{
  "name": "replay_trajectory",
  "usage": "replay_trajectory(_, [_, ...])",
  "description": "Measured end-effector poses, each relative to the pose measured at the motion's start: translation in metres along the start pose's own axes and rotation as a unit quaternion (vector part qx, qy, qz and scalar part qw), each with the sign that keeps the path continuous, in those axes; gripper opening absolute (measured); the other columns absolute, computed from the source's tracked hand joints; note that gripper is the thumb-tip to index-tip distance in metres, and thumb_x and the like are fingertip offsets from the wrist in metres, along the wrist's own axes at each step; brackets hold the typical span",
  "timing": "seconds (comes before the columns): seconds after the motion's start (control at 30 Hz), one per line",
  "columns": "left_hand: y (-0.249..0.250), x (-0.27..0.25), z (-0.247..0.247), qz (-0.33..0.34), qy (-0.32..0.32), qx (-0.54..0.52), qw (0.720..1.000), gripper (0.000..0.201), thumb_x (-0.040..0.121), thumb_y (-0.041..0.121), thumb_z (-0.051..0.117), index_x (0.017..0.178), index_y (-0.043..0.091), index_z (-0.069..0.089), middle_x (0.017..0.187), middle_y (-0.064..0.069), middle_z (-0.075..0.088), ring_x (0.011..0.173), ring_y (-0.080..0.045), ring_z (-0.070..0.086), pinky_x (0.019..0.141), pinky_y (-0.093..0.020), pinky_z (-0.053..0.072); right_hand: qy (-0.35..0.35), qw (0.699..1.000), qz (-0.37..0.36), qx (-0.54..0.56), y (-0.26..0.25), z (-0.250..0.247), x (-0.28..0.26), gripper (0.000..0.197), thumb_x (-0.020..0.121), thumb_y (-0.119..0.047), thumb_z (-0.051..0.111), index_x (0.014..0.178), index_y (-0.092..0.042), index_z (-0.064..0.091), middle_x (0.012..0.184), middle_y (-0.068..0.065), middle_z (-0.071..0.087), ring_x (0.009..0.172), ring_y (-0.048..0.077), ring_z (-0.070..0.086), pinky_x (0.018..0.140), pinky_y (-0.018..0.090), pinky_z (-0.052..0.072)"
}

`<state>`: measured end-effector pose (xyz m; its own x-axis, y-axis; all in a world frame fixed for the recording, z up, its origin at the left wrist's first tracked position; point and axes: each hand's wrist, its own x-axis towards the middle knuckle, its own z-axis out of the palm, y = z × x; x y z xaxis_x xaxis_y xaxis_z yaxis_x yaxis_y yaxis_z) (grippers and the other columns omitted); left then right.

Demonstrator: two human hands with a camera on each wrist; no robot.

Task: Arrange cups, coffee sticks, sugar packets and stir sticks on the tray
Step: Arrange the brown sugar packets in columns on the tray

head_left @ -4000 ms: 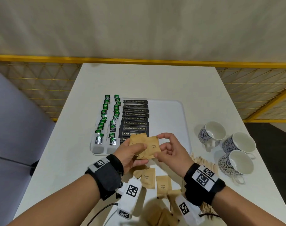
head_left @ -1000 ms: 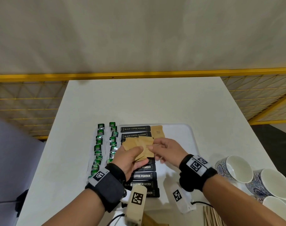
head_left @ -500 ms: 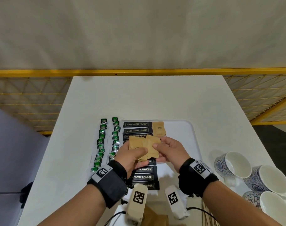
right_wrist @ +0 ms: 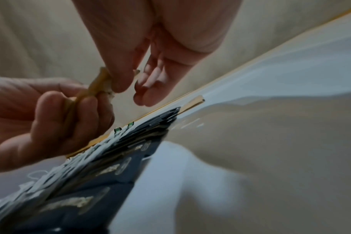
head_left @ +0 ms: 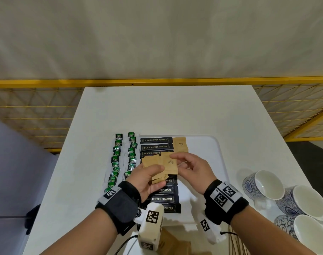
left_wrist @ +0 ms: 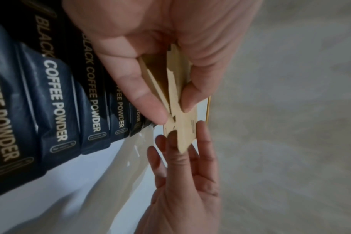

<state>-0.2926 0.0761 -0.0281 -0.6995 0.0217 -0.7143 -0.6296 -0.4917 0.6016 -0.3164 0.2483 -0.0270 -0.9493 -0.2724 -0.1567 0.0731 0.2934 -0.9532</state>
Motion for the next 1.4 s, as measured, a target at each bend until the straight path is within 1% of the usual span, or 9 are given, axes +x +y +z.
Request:
replay_trajectory(0.13, [0.003, 0.0, -0.002, 0.014, 0.005, -0.016, 1.0, 0.036, 0.084, 0.004, 0.066, 0.119, 0.007, 0.057, 0.088, -0.008, 0.069, 0.068, -0.016, 0.069, 0.051, -0.027, 0.057, 0.042, 0.997, -0.023, -0.063, -0.007, -0.008, 0.01, 0.019, 0.08, -0.018, 0.075, 0.083, -0.037, 0.071, 0.094, -0.006, 0.059, 0.08, 0.0, 0.056, 0.079, 0.01, 0.043])
replay_trajectory(0.23, [0.007, 0.0, -0.003, 0.031, 0.004, 0.002, 0.999, 0.035, 0.084, 0.001, 0.065, 0.118, 0.009, 0.057, 0.095, -0.009, 0.067, 0.078, -0.019, 0.067, 0.055, -0.029, 0.057, 0.124, 0.989, 0.085, -0.006, -0.001, -0.025, 0.029, 0.005, 0.085, -0.023, 0.07, 0.088, -0.025, 0.073, 0.086, -0.006, 0.068, 0.079, 0.013, 0.062, 0.079, 0.033, 0.055])
replay_trajectory(0.47, [0.007, 0.0, 0.001, 0.036, -0.021, 0.027, 0.999, 0.021, 0.089, 0.0, 0.058, 0.108, 0.009, 0.057, 0.091, -0.007, 0.066, 0.084, -0.023, 0.066, 0.061, -0.034, 0.059, 0.201, 0.957, 0.209, -0.023, 0.014, -0.051, 0.066, 0.026, 0.09, -0.02, 0.062, 0.065, -0.023, 0.067, 0.059, 0.011, 0.062, 0.052, 0.023, 0.054, 0.076, 0.049, 0.057])
replay_trajectory(0.73, [0.011, -0.003, 0.01, 0.03, -0.017, 0.007, 0.999, 0.018, 0.09, -0.002, 0.055, 0.106, 0.004, 0.053, 0.091, -0.006, 0.06, 0.075, -0.014, 0.063, 0.075, -0.042, 0.058, 0.201, 0.948, 0.237, -0.068, 0.024, -0.05, 0.077, 0.018, 0.086, -0.019, 0.062, 0.07, -0.025, 0.068, 0.062, 0.005, 0.065, 0.054, 0.021, 0.059, 0.064, 0.035, 0.058])
replay_trajectory(0.83, [0.011, -0.003, 0.011, 0.028, -0.012, 0.006, 1.0, 0.019, 0.09, -0.002, 0.055, 0.107, 0.003, 0.054, 0.089, -0.006, 0.06, 0.073, -0.014, 0.064, 0.076, -0.043, 0.058, 0.205, 0.946, 0.236, -0.085, 0.029, -0.051, 0.08, 0.004, 0.076, -0.026, 0.065, 0.075, -0.029, 0.067, 0.078, 0.001, 0.072, 0.075, 0.023, 0.069, 0.075, 0.04, 0.059])
replay_trajectory(1.0, [0.01, -0.002, 0.012, 0.03, -0.009, 0.007, 0.999, 0.019, 0.089, -0.003, 0.055, 0.108, 0.003, 0.055, 0.088, -0.006, 0.062, 0.071, -0.014, 0.065, 0.076, -0.042, 0.058, 0.208, 0.945, 0.243, -0.071, 0.028, -0.051, 0.076, 0.008, 0.082, -0.021, 0.064, 0.09, -0.022, 0.063, 0.078, 0.005, 0.072, 0.069, 0.021, 0.069, 0.071, 0.041, 0.06])
replay_trajectory(1.1, [0.01, -0.002, 0.013, 0.031, -0.012, 0.005, 0.999, 0.018, 0.089, -0.003, 0.055, 0.105, 0.005, 0.056, 0.089, -0.006, 0.063, 0.075, -0.016, 0.065, 0.075, -0.041, 0.059, 0.19, 0.941, 0.216, -0.177, 0.027, -0.054, 0.073, 0.016, 0.085, -0.03, 0.064, 0.099, -0.022, 0.06, 0.091, -0.006, 0.062, 0.075, 0.015, 0.059, 0.065, 0.028, 0.048])
replay_trajectory(1.23, [0.01, -0.002, 0.011, 0.032, -0.011, 0.007, 0.999, 0.019, 0.089, -0.004, 0.056, 0.106, 0.005, 0.056, 0.089, -0.006, 0.063, 0.071, -0.014, 0.066, 0.075, -0.042, 0.059, 0.151, 0.952, 0.098, -0.248, 0.022, -0.051, 0.07, 0.011, 0.086, -0.023, 0.063, 0.096, -0.027, 0.06, 0.079, -0.005, 0.052, 0.069, 0.013, 0.052, 0.056, 0.019, 0.034])
replay_trajectory(1.4, [0.009, 0.0, 0.009, 0.029, -0.003, 0.004, 1.0, 0.019, 0.089, -0.004, 0.055, 0.106, 0.005, 0.056, 0.089, -0.007, 0.065, 0.07, -0.015, 0.068, 0.072, -0.042, 0.059, 0.008, 0.935, -0.006, -0.353, 0.028, -0.036, 0.076, 0.028, 0.088, -0.018, 0.061, 0.114, -0.027, 0.067, 0.115, -0.004, 0.048, 0.109, 0.01, 0.042, 0.094, 0.022, 0.035])
